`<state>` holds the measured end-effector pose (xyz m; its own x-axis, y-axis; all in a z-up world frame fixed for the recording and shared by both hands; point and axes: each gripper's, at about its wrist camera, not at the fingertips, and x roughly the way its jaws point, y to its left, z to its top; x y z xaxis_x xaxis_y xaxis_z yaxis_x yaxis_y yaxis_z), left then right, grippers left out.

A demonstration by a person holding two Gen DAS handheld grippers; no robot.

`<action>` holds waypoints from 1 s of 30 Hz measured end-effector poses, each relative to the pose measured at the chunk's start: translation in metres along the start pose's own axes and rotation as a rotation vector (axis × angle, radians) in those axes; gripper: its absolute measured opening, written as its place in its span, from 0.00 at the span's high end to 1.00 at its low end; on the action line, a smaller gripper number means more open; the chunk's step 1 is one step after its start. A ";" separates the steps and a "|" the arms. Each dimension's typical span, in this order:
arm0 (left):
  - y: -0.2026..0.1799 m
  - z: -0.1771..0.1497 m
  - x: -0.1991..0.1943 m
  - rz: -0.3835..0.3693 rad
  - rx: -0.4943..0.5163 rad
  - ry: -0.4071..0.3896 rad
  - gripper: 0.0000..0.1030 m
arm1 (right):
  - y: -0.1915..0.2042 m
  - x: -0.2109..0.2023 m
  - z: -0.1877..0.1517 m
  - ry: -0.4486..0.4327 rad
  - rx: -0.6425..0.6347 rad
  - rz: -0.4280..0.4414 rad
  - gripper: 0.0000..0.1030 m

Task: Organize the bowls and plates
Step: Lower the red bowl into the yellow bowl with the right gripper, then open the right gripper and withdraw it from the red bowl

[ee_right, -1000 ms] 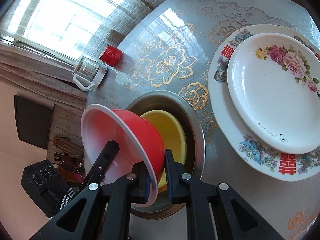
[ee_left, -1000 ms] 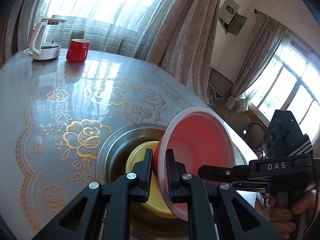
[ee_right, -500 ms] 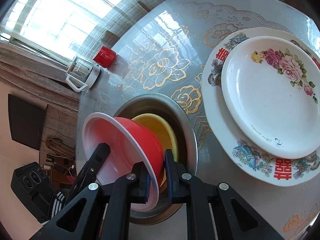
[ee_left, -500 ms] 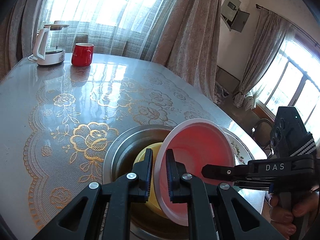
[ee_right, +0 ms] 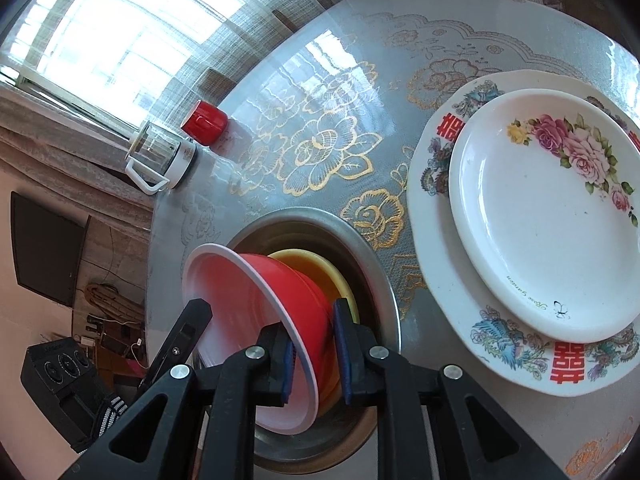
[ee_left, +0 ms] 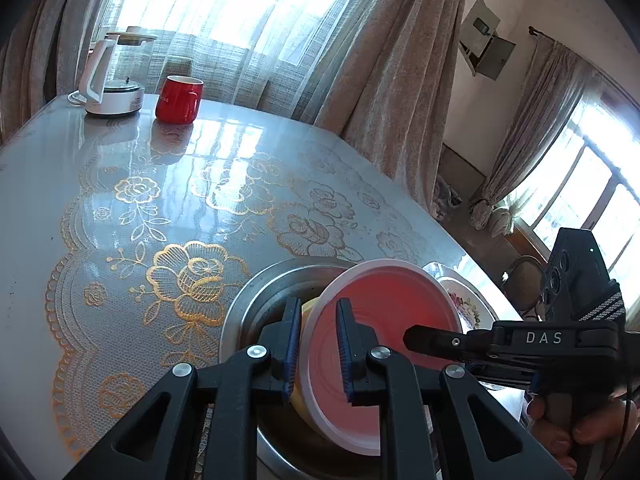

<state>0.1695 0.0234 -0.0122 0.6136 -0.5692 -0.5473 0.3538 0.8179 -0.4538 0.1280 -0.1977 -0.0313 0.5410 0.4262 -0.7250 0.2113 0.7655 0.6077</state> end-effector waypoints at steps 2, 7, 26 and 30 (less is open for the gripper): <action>0.002 0.000 -0.001 0.000 -0.012 -0.003 0.83 | 0.002 0.001 0.001 0.001 -0.001 -0.006 0.81; 0.006 0.002 -0.003 -0.017 -0.042 -0.018 0.83 | 0.007 0.001 0.004 -0.010 -0.020 -0.022 0.79; 0.023 0.006 -0.026 0.150 -0.115 -0.138 0.53 | -0.017 -0.056 -0.004 -0.145 -0.022 -0.052 0.74; 0.023 0.003 -0.029 0.188 -0.114 -0.155 0.39 | -0.028 -0.065 -0.013 -0.145 -0.022 -0.062 0.73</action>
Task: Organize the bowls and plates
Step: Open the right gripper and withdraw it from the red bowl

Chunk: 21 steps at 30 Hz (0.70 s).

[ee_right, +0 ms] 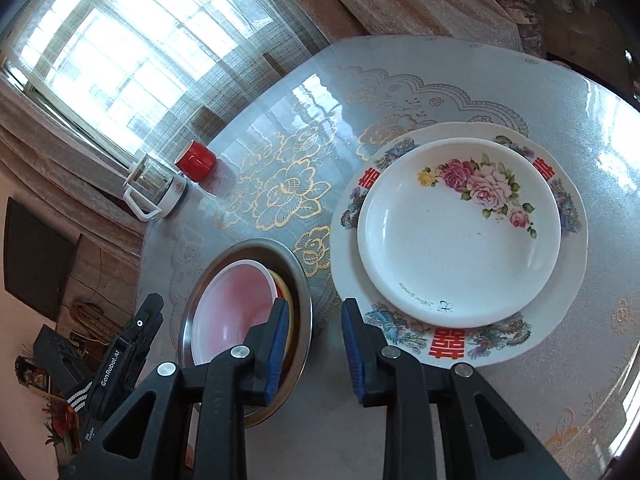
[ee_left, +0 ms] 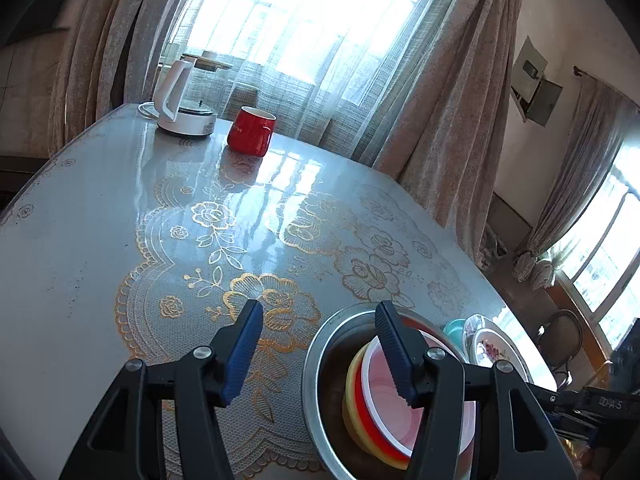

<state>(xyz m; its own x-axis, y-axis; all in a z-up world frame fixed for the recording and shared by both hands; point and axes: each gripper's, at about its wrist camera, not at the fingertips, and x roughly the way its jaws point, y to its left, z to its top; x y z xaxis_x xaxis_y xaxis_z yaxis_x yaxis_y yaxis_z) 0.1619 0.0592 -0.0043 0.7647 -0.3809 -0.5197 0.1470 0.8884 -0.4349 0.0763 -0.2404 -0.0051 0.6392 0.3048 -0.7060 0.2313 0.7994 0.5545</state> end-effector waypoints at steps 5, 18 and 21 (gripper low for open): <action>-0.001 -0.006 -0.004 0.089 0.043 -0.021 0.29 | -0.006 -0.002 -0.011 0.022 0.000 0.015 0.74; 0.015 -0.016 -0.022 0.253 0.029 0.066 0.23 | 0.010 0.012 -0.027 0.064 -0.054 0.033 0.73; 0.014 -0.018 -0.026 0.274 0.043 0.070 0.22 | 0.012 0.012 -0.029 0.067 -0.057 0.036 0.73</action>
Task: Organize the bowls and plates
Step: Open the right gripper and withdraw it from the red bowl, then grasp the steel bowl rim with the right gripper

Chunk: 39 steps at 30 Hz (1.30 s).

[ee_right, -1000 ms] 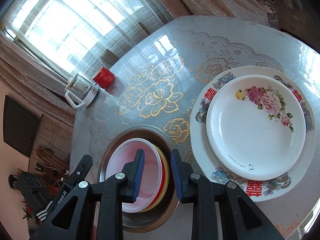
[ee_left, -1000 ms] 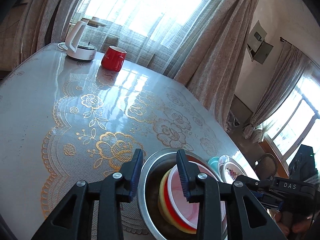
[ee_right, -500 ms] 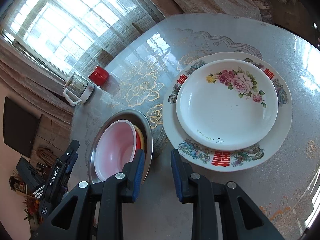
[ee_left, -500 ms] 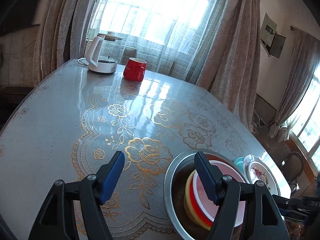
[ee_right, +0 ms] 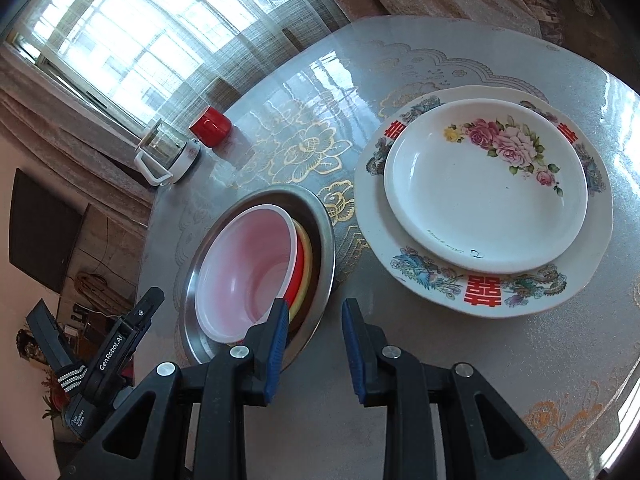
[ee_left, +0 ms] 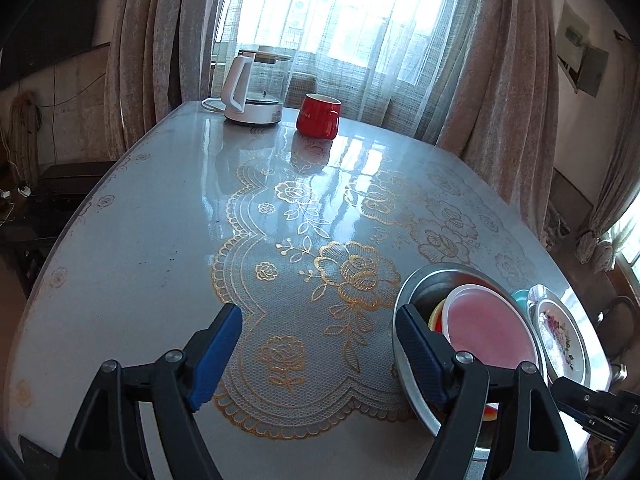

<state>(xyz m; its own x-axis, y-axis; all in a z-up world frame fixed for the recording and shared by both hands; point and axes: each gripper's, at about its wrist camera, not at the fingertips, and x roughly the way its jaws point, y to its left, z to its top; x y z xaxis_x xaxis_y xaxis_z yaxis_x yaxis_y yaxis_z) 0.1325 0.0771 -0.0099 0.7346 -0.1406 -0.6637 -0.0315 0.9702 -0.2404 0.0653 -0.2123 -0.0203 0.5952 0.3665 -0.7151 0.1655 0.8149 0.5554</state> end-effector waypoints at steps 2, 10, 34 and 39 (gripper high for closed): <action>0.000 -0.002 -0.001 0.004 0.006 0.010 0.22 | 0.001 0.001 -0.001 0.003 -0.004 0.001 0.73; -0.005 -0.012 -0.001 -0.011 0.020 0.058 0.21 | 0.003 0.003 -0.005 0.012 -0.015 -0.007 0.72; -0.016 -0.017 0.010 -0.123 0.016 0.134 0.44 | 0.005 0.015 -0.005 0.019 -0.043 -0.036 0.72; -0.019 -0.018 0.011 -0.157 0.019 0.140 0.54 | 0.006 0.018 -0.004 0.019 -0.045 -0.032 0.72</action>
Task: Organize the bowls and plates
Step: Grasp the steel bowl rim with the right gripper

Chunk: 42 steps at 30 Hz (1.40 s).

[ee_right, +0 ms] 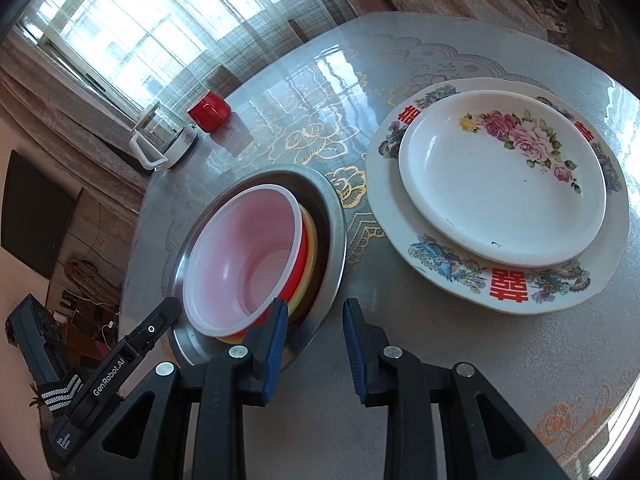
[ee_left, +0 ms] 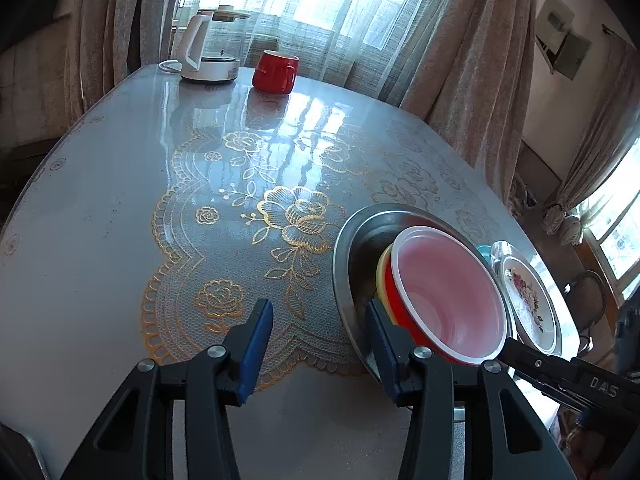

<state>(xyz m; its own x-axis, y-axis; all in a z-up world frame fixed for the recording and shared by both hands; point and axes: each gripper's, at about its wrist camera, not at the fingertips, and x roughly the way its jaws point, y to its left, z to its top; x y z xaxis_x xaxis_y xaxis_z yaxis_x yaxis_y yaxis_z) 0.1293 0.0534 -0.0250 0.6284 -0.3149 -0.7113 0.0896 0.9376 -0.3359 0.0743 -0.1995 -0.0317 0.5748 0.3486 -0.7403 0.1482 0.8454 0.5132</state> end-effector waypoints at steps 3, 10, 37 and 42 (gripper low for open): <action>-0.002 0.001 0.002 -0.018 0.001 0.007 0.61 | 0.000 0.003 0.001 0.004 0.003 -0.007 0.72; -0.005 -0.001 0.009 -0.049 0.003 0.017 0.68 | 0.002 0.008 0.002 0.005 -0.011 -0.018 0.73; -0.009 0.000 0.013 -0.107 0.030 0.038 0.81 | 0.001 0.020 0.007 0.046 -0.013 -0.006 0.81; -0.010 -0.003 0.012 -0.108 0.046 0.018 0.81 | 0.000 0.020 0.007 0.042 -0.025 0.007 0.82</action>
<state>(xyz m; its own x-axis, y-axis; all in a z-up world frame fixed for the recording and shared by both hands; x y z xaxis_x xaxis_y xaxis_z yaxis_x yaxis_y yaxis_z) 0.1341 0.0398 -0.0321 0.5989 -0.4169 -0.6838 0.1920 0.9037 -0.3827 0.0912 -0.1952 -0.0440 0.5416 0.3710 -0.7543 0.1238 0.8524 0.5081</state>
